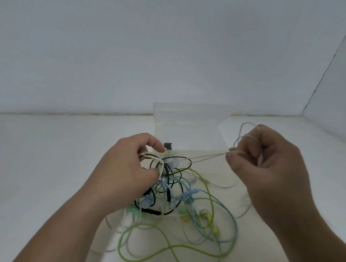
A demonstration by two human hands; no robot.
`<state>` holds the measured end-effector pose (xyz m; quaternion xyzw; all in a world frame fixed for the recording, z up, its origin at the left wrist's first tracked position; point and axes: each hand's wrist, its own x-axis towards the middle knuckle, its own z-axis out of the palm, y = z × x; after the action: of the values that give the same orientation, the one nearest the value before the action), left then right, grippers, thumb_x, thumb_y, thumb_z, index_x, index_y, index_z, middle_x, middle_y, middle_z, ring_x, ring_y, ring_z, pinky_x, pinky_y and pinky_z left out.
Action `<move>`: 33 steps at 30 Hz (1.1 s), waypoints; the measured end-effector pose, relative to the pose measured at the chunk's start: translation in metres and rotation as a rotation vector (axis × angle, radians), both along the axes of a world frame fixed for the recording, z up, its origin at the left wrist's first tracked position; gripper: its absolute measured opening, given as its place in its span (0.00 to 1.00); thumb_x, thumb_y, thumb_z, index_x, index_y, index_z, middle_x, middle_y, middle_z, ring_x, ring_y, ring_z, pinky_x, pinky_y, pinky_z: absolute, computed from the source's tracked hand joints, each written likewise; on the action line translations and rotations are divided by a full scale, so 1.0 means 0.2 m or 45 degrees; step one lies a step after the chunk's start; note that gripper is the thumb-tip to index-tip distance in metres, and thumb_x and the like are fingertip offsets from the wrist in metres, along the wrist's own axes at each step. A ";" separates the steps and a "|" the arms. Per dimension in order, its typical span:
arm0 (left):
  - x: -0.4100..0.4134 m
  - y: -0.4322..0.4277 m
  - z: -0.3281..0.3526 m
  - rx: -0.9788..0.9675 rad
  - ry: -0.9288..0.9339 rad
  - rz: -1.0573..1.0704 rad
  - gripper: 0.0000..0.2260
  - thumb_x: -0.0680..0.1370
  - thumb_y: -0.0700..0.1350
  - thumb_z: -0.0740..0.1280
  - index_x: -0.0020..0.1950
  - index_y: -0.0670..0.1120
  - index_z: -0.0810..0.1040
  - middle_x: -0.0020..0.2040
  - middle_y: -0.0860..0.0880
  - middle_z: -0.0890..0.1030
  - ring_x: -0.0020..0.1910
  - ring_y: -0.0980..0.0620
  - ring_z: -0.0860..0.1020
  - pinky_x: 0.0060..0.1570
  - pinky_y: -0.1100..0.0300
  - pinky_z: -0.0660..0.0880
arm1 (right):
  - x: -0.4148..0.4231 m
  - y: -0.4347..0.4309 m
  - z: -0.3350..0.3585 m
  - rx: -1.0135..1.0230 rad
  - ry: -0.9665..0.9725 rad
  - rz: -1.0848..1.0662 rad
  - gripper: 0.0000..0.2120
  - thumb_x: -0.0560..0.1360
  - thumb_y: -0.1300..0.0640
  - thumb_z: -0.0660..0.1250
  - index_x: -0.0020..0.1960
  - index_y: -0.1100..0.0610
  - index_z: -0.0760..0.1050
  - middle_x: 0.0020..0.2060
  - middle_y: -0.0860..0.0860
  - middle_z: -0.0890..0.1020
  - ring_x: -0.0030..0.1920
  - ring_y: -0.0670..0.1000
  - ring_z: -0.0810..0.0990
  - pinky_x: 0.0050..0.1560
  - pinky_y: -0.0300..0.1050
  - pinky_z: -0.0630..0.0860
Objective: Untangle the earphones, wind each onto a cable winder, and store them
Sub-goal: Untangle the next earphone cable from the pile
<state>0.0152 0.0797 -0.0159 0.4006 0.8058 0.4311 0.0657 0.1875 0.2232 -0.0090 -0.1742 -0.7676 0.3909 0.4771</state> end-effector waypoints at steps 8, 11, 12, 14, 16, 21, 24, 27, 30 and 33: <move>0.01 0.00 0.00 -0.094 0.093 0.098 0.05 0.70 0.49 0.75 0.39 0.56 0.80 0.33 0.55 0.79 0.25 0.57 0.73 0.30 0.61 0.67 | 0.02 0.06 0.00 -0.270 0.359 -0.189 0.26 0.71 0.66 0.74 0.34 0.56 0.54 0.28 0.52 0.60 0.29 0.51 0.59 0.31 0.37 0.66; -0.01 0.00 -0.01 -0.122 0.187 0.220 0.06 0.71 0.52 0.75 0.39 0.55 0.79 0.36 0.51 0.80 0.34 0.54 0.77 0.33 0.59 0.70 | 0.03 0.10 0.01 -0.308 0.459 -0.256 0.25 0.71 0.66 0.72 0.35 0.54 0.54 0.28 0.51 0.61 0.33 0.61 0.58 0.35 0.40 0.69; -0.02 0.00 -0.02 -0.105 0.172 0.240 0.06 0.72 0.52 0.74 0.39 0.55 0.79 0.35 0.50 0.80 0.35 0.53 0.78 0.34 0.58 0.71 | 0.03 0.11 0.01 -0.331 0.497 -0.249 0.24 0.70 0.64 0.72 0.35 0.53 0.55 0.28 0.50 0.61 0.34 0.64 0.59 0.39 0.43 0.70; -0.03 0.00 -0.03 -0.081 0.112 0.220 0.04 0.73 0.49 0.73 0.41 0.56 0.80 0.32 0.50 0.79 0.31 0.53 0.77 0.34 0.56 0.72 | 0.03 0.12 0.01 -0.373 0.515 -0.234 0.23 0.70 0.63 0.72 0.35 0.52 0.56 0.28 0.48 0.62 0.36 0.67 0.59 0.44 0.51 0.69; -0.03 0.00 -0.03 -0.049 0.028 0.133 0.09 0.75 0.43 0.71 0.44 0.59 0.82 0.27 0.53 0.75 0.26 0.56 0.72 0.30 0.57 0.68 | 0.02 0.13 0.00 -0.404 0.449 -0.216 0.23 0.70 0.63 0.71 0.35 0.53 0.56 0.28 0.48 0.62 0.37 0.67 0.58 0.43 0.52 0.67; -0.03 -0.01 0.00 0.100 -0.235 0.012 0.12 0.74 0.38 0.69 0.39 0.55 0.85 0.34 0.45 0.80 0.32 0.53 0.74 0.32 0.63 0.68 | -0.01 0.11 -0.02 -0.423 0.189 -0.256 0.24 0.72 0.64 0.71 0.33 0.54 0.56 0.30 0.55 0.62 0.34 0.60 0.59 0.43 0.52 0.68; -0.03 -0.01 0.00 0.095 -0.403 -0.127 0.04 0.69 0.46 0.72 0.40 0.54 0.86 0.39 0.43 0.83 0.38 0.50 0.77 0.43 0.54 0.73 | -0.01 0.11 -0.03 -0.418 0.144 -0.296 0.23 0.73 0.64 0.71 0.33 0.55 0.56 0.31 0.56 0.62 0.34 0.60 0.60 0.43 0.52 0.69; -0.04 -0.01 0.01 0.038 -0.502 -0.193 0.12 0.63 0.52 0.70 0.42 0.51 0.86 0.43 0.41 0.85 0.41 0.43 0.78 0.53 0.41 0.76 | -0.01 0.13 -0.03 -0.463 0.148 -0.322 0.23 0.73 0.64 0.70 0.34 0.57 0.56 0.32 0.56 0.62 0.34 0.60 0.59 0.43 0.52 0.70; -0.04 -0.01 0.01 0.045 -0.586 -0.165 0.09 0.65 0.48 0.68 0.40 0.48 0.86 0.43 0.45 0.86 0.46 0.39 0.78 0.55 0.45 0.74 | 0.00 0.15 -0.04 -0.504 0.167 -0.374 0.22 0.73 0.64 0.70 0.35 0.57 0.55 0.32 0.56 0.62 0.34 0.57 0.59 0.43 0.51 0.70; -0.05 0.00 0.00 0.088 -0.653 -0.061 0.04 0.69 0.41 0.69 0.35 0.45 0.82 0.36 0.44 0.80 0.39 0.48 0.70 0.42 0.55 0.67 | 0.00 0.17 -0.05 -0.549 0.218 -0.419 0.22 0.72 0.63 0.71 0.35 0.57 0.55 0.32 0.56 0.62 0.35 0.58 0.60 0.43 0.51 0.69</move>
<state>0.0052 0.0792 -0.0159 0.2992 0.7378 0.5443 0.2642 0.1870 0.2577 -0.0198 -0.3602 -0.5852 0.4757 0.5492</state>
